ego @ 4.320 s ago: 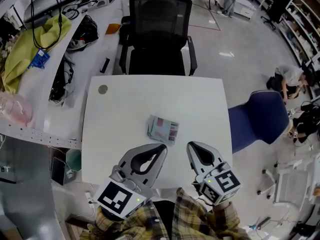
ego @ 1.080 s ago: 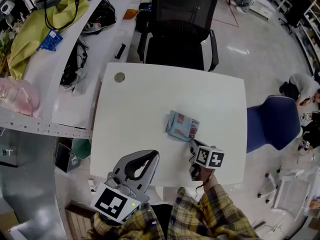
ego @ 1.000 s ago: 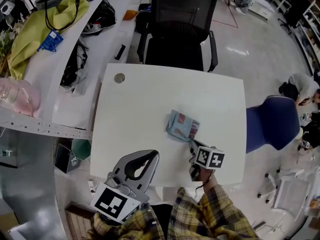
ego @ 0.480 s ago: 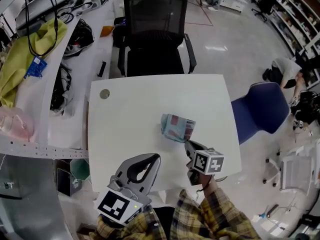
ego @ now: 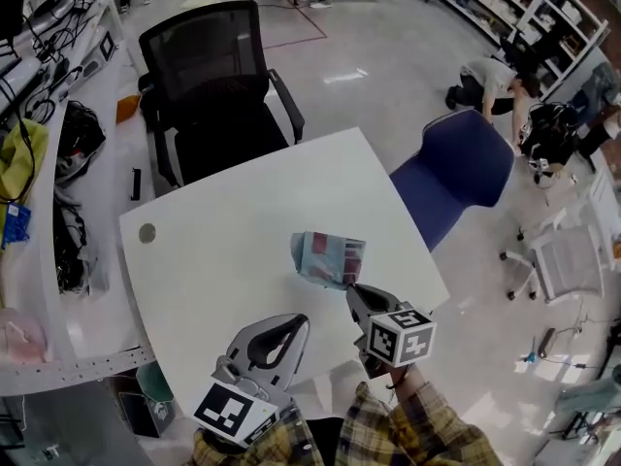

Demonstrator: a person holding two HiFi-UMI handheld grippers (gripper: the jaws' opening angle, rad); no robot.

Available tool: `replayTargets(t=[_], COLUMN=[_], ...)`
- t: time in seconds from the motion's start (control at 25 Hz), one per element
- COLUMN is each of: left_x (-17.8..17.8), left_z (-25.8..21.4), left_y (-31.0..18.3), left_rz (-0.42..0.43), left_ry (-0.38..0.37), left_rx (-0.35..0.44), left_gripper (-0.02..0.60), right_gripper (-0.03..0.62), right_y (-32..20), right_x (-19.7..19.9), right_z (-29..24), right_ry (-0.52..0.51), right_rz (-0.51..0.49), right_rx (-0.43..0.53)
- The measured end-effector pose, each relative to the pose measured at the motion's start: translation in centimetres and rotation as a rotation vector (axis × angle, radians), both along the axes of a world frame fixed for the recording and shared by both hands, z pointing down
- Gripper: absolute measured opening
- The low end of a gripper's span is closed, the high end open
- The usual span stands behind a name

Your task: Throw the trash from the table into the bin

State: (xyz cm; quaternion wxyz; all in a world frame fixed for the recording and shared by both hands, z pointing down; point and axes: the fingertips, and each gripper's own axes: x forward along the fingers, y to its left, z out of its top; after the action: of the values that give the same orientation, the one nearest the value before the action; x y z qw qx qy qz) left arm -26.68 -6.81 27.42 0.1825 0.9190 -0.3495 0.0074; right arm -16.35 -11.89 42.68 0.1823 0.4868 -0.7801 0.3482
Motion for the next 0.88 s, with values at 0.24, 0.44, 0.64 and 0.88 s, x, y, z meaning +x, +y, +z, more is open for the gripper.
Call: replayTargets(t=[0.24, 0.44, 0.64, 0.88], left_x=[4.9, 11.0, 19.7, 30.7], left_z=[-1.4, -2.6, -3.5, -4.1], left_y=[0.0, -0.3, 0.4, 2.1], left_rz=[0.068, 0.061, 0.061, 0.055], left_ry=[-0.021, -0.036, -0.041, -0.035], left_rx=[0.040, 0.086, 0.115, 0.130], left_gripper=[0.006, 0.006, 0.006, 0.006], right_gripper=[0.000, 0.000, 0.000, 0.000], right_y=[0.6, 0.3, 1.0, 2.8], right_x=[4.3, 9.4, 17.2, 28.4], right_z=[-1.6, -2.6, -3.5, -4.3], right_ry=[-0.007, -0.025, -0.024, -0.025], right_rz=[0.030, 0.010, -0.024, -0.035], right_rx=[0.043, 0.079, 0.101, 0.124])
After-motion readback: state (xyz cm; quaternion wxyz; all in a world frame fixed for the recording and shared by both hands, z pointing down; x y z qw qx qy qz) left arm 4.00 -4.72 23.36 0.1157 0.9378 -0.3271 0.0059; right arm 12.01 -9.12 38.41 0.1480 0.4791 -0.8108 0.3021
